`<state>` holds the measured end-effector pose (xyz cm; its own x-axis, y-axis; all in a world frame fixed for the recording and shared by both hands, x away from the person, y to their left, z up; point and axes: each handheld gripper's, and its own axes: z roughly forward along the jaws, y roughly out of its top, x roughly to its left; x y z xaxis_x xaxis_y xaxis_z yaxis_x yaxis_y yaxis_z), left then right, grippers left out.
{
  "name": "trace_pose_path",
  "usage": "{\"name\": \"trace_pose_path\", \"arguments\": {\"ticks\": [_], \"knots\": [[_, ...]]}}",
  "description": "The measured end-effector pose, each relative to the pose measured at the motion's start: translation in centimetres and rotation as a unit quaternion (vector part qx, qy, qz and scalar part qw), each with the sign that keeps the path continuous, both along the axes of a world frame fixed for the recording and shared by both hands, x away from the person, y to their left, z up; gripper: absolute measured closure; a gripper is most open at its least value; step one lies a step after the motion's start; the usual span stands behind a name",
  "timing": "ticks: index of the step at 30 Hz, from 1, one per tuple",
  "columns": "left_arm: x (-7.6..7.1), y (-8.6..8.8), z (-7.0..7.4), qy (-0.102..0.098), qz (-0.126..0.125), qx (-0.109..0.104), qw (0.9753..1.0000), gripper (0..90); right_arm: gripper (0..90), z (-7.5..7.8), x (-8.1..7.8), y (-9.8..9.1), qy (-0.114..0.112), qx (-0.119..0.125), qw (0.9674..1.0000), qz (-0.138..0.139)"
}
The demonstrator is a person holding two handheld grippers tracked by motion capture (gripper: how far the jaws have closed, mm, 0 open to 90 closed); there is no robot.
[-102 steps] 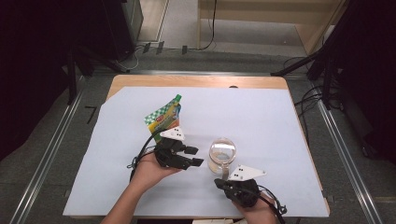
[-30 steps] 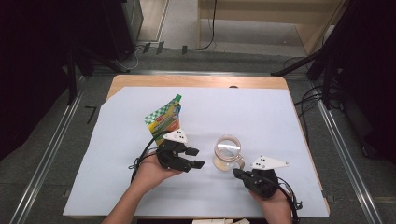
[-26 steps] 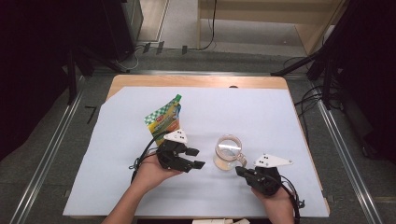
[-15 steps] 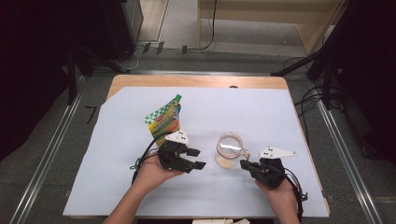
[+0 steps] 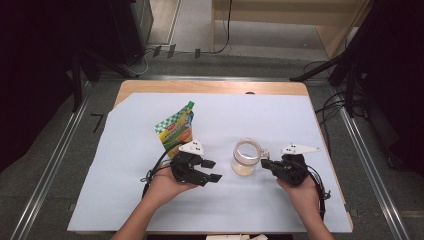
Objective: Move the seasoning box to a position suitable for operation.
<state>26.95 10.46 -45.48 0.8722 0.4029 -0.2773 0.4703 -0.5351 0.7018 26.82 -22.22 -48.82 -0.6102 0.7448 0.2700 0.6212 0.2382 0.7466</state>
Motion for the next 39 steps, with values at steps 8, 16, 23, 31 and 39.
{"name": "trace_pose_path", "arguments": {"ticks": [8,16,23,31,39], "knots": [[0.2,0.0,-0.2,-0.002,0.004,-0.001,1.0000,44.4,90.0,-0.1,1.3,-0.2,0.007,0.002,0.9998,0.016],[0.2,-0.4,0.3,0.012,-0.006,-0.005,0.9999,40.7,90.0,1.9,-0.9,-1.5,0.000,0.000,0.9996,0.028],[0.9,-1.3,0.3,0.015,-0.012,-0.015,0.9997,32.9,90.0,2.3,-0.6,-3.2,-0.003,-0.006,1.0000,-0.003],[2.9,-2.3,0.2,0.023,-0.016,-0.009,0.9996,30.3,90.0,1.8,1.4,-3.3,-0.002,-0.010,0.9999,-0.013],[4.8,-4.7,0.7,-0.014,-0.028,0.001,0.9995,21.4,90.0,0.9,3.0,-2.9,0.009,-0.004,0.9999,-0.014]]}}
